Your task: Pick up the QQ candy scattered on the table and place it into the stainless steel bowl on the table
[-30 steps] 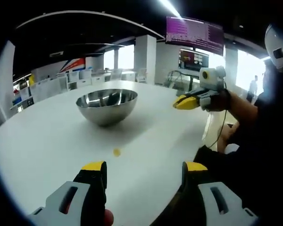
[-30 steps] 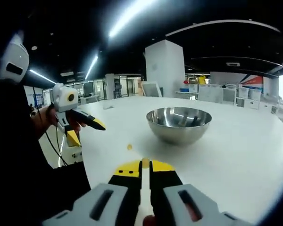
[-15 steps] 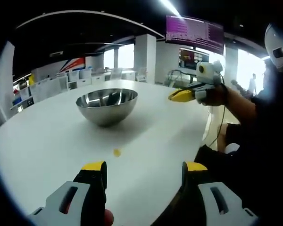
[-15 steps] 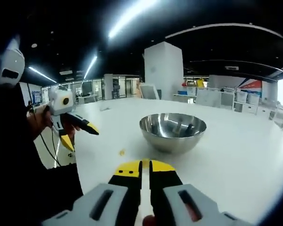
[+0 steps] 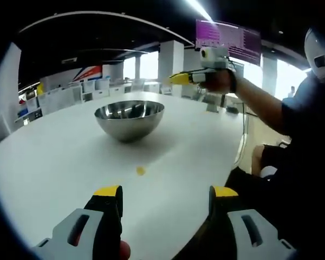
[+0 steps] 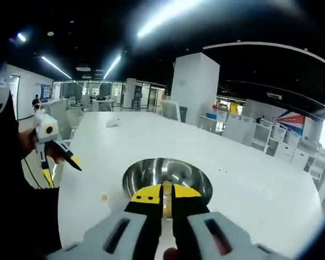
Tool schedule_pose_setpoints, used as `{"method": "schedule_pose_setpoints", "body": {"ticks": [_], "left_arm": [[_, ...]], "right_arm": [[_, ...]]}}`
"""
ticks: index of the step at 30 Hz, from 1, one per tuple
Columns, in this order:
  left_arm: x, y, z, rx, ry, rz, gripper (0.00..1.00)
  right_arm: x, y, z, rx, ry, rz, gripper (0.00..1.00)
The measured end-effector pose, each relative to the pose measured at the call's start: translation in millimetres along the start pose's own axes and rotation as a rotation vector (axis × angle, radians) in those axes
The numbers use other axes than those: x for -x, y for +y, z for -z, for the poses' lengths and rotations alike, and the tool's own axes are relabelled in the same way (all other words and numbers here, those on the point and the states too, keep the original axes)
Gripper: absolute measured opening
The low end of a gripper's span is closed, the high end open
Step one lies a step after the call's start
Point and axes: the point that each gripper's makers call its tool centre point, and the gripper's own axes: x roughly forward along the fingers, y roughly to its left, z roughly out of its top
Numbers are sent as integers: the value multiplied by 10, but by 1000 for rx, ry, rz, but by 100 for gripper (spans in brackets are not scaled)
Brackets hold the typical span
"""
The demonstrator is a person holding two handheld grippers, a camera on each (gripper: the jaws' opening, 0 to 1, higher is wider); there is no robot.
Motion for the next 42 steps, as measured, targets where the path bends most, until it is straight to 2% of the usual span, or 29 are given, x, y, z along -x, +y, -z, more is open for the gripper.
{"method": "schedule_pose_setpoints", "body": {"ticks": [5, 8, 13, 17, 23, 25, 35, 37, 39, 42], "left_arm": [[8, -4, 16, 2, -2, 2, 65], [30, 24, 30, 6, -4, -2, 65], [59, 73, 56, 17, -9, -16, 65], [67, 63, 70, 21, -14, -11, 65], [88, 79, 86, 26, -17, -14, 65], [95, 87, 82, 27, -18, -16, 65], [92, 68, 68, 24, -21, -10, 65], [95, 73, 62, 23, -21, -12, 65], [102, 71, 49, 20, -22, -14, 65], [110, 64, 35, 18, -23, -14, 65]], "right_arm": [[-366, -125, 106, 22, 83, -23, 7], [-574, -133, 182, 76, 147, -55, 7], [-780, -115, 325, 108, 234, -91, 7], [-887, -65, 393, 127, 265, -108, 7], [-920, -26, 492, 152, 311, -115, 7], [-905, 49, 476, 162, 313, -117, 7], [-774, 132, 470, 163, 329, -117, 9], [-748, 155, 475, 159, 331, -120, 12], [-725, 196, 468, 148, 324, -127, 21], [-695, 225, 453, 148, 320, -123, 22]]}}
